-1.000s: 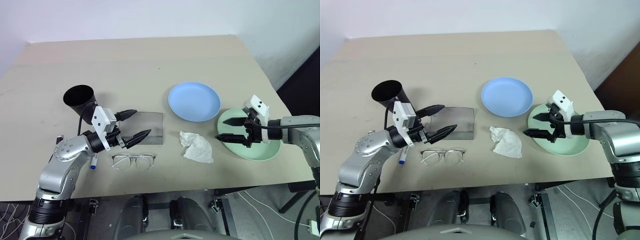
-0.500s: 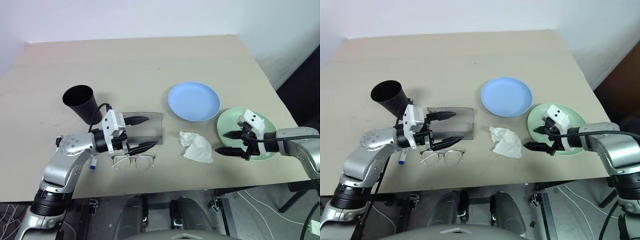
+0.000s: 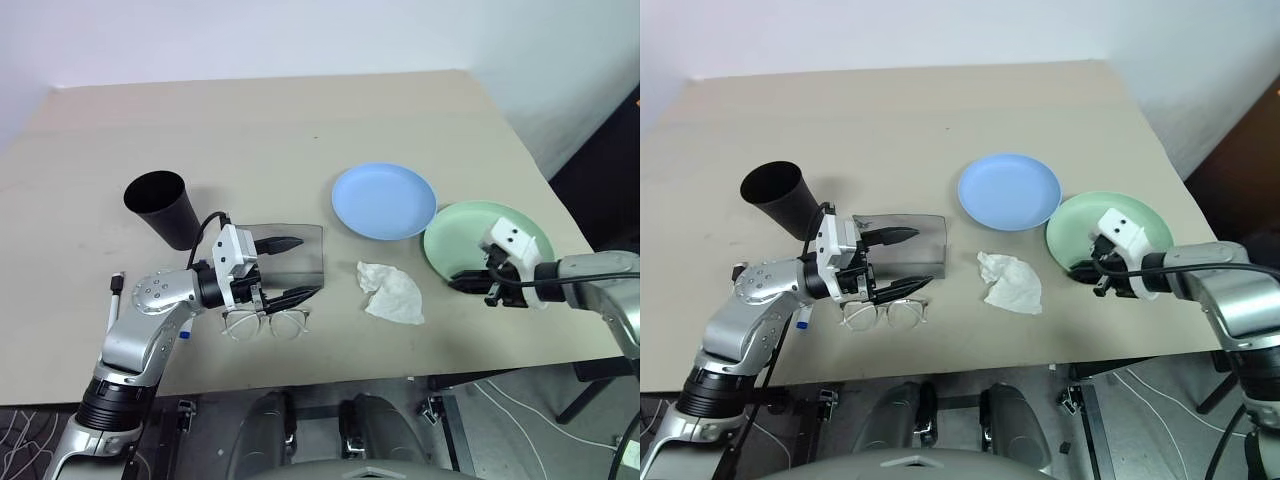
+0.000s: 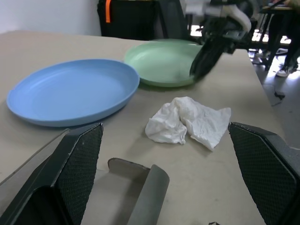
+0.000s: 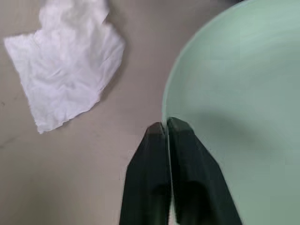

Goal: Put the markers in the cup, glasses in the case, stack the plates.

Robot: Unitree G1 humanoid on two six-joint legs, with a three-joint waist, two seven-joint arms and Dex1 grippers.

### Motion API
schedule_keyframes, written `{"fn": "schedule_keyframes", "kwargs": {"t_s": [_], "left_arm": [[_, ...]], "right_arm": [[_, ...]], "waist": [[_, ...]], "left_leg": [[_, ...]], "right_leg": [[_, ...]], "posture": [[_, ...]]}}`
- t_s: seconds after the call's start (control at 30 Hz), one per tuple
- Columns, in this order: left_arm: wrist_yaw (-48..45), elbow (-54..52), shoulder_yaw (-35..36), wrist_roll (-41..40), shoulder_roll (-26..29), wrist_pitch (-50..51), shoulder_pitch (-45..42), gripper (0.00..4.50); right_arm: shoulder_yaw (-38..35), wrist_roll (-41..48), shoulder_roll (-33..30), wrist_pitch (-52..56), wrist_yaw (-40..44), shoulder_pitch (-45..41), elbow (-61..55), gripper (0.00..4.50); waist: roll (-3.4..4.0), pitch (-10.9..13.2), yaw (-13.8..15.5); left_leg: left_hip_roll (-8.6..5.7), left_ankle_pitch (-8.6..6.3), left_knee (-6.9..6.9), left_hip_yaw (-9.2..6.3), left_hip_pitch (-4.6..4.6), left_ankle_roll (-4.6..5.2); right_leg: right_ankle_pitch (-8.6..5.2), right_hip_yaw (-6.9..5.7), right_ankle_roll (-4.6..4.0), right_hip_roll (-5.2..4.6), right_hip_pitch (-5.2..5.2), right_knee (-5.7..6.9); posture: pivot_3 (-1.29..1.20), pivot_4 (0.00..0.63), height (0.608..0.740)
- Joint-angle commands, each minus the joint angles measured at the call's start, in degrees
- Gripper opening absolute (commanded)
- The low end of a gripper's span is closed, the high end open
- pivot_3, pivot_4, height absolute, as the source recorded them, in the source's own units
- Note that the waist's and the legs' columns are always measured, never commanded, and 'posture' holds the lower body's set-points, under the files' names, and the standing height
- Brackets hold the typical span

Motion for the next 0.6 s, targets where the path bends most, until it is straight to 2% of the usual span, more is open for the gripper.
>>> {"fn": "schedule_keyframes", "kwargs": {"t_s": [0.03, 0.43, 0.6], "left_arm": [[-0.4, -0.6, 0.4, -0.7, -0.4, -0.9, -0.7, 4.5], [-1.1, 2.1, -0.3, -0.7, -2.5, -0.3, -4.7, 4.5], [-1.8, 2.8, -0.5, -0.6, -2.7, -0.4, -5.5, 4.5]], "right_arm": [[-2.7, 1.4, -1.0, 1.1, 0.0, -1.6, 0.0, 0.04], [-12.6, 1.5, -8.8, 1.2, -0.8, 0.3, 0.4, 0.04], [-14.1, 2.8, -7.4, 0.3, -3.3, -3.8, -0.1, 0.04]], "waist": [[0.0, 0.0, 0.1], [0.02, 0.0, 0.7], [0.06, 0.0, 0.3]], "left_leg": [[0.0, 0.03, 0.0, 0.01, 0.0, 0.03], [-0.08, 0.08, -0.03, 0.06, -0.17, 0.15], [-0.08, 0.07, -0.04, 0.11, -0.16, 0.15]], "right_leg": [[-0.02, 0.01, 0.07, 0.0, 0.0, 0.0], [0.13, 0.01, -0.03, -0.09, -0.11, -0.09], [0.13, 0.04, -0.03, -0.08, -0.14, -0.08]], "posture": [[0.0, 0.15, 0.715], [0.0, 0.15, 0.715], [0.0, 0.15, 0.715]]}}
